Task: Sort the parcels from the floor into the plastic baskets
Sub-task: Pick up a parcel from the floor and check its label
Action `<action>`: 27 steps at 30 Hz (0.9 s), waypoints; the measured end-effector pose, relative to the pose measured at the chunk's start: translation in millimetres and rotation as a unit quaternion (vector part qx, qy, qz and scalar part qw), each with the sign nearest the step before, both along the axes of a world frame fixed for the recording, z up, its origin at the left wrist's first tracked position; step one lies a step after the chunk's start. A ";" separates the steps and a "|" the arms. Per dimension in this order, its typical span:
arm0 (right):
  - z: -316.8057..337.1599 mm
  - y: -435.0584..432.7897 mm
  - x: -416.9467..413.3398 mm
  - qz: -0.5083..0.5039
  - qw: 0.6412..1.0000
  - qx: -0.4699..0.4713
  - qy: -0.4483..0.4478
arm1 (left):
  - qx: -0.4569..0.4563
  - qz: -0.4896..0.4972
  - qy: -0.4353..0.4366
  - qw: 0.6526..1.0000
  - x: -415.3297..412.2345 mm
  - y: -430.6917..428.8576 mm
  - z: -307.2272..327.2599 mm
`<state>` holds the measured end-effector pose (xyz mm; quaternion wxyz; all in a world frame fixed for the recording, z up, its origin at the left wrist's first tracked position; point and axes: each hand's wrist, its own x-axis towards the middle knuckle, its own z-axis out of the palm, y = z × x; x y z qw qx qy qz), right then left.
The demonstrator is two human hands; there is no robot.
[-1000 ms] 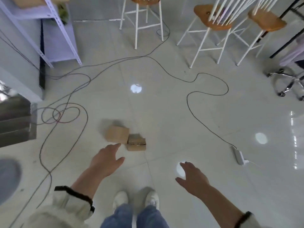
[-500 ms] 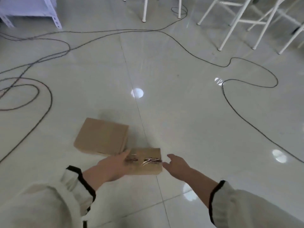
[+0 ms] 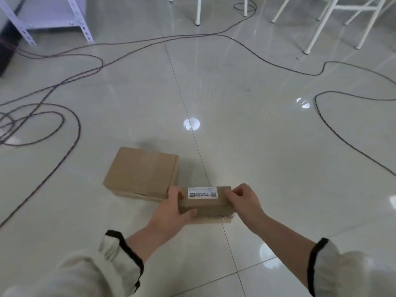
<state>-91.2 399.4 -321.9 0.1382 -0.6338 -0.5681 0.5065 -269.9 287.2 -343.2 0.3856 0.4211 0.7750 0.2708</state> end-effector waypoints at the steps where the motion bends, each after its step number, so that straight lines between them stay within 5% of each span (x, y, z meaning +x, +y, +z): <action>1: -3.4 -0.8 3.3 0.011 1.000 0.027 -0.002 | 0.018 0.006 0.005 1.000 -0.1 -4.8 -3.9; 8: 3.9 -7.6 14.2 0.116 0.992 -0.045 -0.021 | 0.033 0.088 -0.015 0.995 14.3 -23.2 -9.3; 13: 6.1 -23.9 14.7 0.163 0.982 0.084 -0.046 | 0.068 0.107 -0.058 0.990 16.2 -34.8 -11.6; 17: -18.8 -66.2 28.1 0.202 0.970 0.091 -0.096 | 0.061 0.023 0.015 0.998 24.5 -62.4 -26.3; 27: -27.8 -70.4 32.7 0.131 0.990 0.004 -0.053 | 0.062 0.165 -0.114 0.978 25.7 -50.6 -35.3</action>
